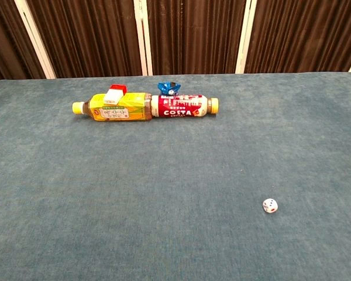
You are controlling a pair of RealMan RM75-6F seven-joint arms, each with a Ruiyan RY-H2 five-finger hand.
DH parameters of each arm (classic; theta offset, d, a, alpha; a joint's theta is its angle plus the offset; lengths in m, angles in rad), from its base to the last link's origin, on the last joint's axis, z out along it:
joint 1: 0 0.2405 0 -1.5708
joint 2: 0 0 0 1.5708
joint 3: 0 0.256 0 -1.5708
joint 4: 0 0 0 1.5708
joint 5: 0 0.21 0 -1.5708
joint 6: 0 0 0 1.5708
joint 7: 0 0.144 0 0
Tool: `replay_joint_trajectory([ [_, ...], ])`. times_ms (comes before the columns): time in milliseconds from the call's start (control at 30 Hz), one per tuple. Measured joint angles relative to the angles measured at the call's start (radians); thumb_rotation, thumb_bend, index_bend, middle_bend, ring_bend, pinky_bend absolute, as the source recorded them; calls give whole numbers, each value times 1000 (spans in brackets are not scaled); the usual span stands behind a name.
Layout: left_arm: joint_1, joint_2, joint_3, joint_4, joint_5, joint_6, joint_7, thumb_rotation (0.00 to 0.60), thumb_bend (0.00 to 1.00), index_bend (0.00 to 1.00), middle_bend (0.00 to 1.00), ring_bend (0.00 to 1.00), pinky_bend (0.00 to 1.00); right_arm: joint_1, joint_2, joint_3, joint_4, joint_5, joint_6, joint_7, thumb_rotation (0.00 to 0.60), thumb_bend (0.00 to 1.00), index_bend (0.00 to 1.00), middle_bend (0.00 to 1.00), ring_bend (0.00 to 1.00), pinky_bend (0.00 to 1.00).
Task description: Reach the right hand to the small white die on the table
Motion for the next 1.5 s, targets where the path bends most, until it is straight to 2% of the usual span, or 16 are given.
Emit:
replay_joint_trajectory([
  [200,-4,-3,-2,7,-6,-9,0,600,0,0,0,0,0,0,-12,8,15,2,-27,-2,600,0,0,1,0,0],
  [233,-5,-3,-4,7,-6,-8,-1,600,0,0,0,0,0,4,-13,9,15,2,-38,-2,600,1,0,39,1,0],
  [300,-6,-5,-7,8,-6,-5,-2,600,0,0,0,0,0,17,-15,10,13,4,-72,-3,600,66,0,252,131,47],
  [333,-7,-7,-8,10,-6,-5,-2,600,0,0,0,0,0,25,-16,11,12,4,-90,-4,600,149,0,422,271,138],
  [367,-8,-8,-9,13,-6,-7,-1,600,0,0,0,0,0,35,-17,10,10,3,-110,-5,600,248,0,553,419,288],
  [400,-10,-8,-9,14,-8,-10,-1,600,0,0,0,0,0,48,-17,9,7,2,-141,-5,600,306,0,609,486,399],
  [433,-12,-9,-10,16,-10,-13,0,600,0,0,0,0,0,60,-17,8,3,0,-167,-5,600,378,0,665,544,554],
  [467,-15,-12,-12,20,-15,-16,2,600,0,0,0,0,0,74,-17,5,-1,-3,-196,-3,600,434,0,703,585,676],
  [533,-18,-15,-14,24,-21,-22,6,600,0,0,0,0,0,112,-17,-3,-15,-14,-274,6,600,492,0,736,631,804],
  [633,-21,-18,-15,28,-30,-28,10,600,0,0,0,0,0,172,-18,-17,-35,-30,-397,9,600,513,0,752,666,909],
  [733,-24,-22,-16,30,-35,-31,16,600,0,0,0,0,0,237,-33,-29,-51,-46,-512,-28,600,517,0,759,677,931],
  [900,-27,-27,-16,35,-43,-36,23,600,0,0,0,0,0,287,-69,-39,-66,-50,-598,-109,600,520,0,761,680,944],
  [1100,-31,-28,-17,39,-51,-43,24,600,0,0,0,0,0,305,-104,-42,-61,-28,-641,-180,600,521,0,760,679,944],
  [1500,-31,-25,-15,35,-52,-44,24,600,0,0,0,0,0,302,-142,-79,-6,-5,-668,-183,600,520,0,760,679,944],
])
